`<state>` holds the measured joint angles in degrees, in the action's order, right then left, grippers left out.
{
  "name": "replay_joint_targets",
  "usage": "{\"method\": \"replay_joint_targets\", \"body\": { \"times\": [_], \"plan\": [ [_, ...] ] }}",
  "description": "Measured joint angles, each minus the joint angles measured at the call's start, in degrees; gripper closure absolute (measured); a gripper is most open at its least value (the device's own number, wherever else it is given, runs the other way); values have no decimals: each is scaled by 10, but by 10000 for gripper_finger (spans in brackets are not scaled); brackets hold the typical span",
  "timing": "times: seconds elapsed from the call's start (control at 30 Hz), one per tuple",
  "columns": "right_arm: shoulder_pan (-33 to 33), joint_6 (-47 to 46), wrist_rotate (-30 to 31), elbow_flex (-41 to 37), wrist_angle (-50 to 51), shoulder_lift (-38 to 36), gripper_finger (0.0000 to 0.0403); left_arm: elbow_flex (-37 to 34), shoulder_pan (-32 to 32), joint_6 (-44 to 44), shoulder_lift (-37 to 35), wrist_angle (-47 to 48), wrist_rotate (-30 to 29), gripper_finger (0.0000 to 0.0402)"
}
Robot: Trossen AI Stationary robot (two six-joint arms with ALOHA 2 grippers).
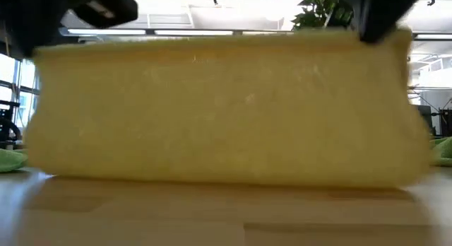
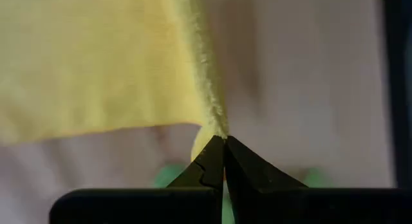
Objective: Fold microfiber towels
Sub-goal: Fold the yellow microfiber cloth
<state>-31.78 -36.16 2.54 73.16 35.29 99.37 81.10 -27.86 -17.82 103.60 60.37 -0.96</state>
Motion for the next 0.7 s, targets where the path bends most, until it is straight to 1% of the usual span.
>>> {"method": "replay_joint_targets", "body": {
  "times": [0.1, 0.27, 0.43, 0.53, 0.7],
  "plan": [
    [-3, 0, -4, 0, -24, 24, 403, 0, -8, -2, 20, -12, 20, 401],
    [5, -10, 11, 0, 1, 39, 403, 0, 3, -9, 26, -14, 14, 401],
    [18, -10, 39, 0, 50, 33, 403, 0, 33, -15, 20, 10, -57, 401],
    [26, -9, 60, 0, 87, 34, 403, -1, 59, -8, 20, 30, -88, 401],
    [45, 5, 99, 0, 119, 33, 403, -28, 108, 15, 20, 14, -93, 401]
  ]
}}
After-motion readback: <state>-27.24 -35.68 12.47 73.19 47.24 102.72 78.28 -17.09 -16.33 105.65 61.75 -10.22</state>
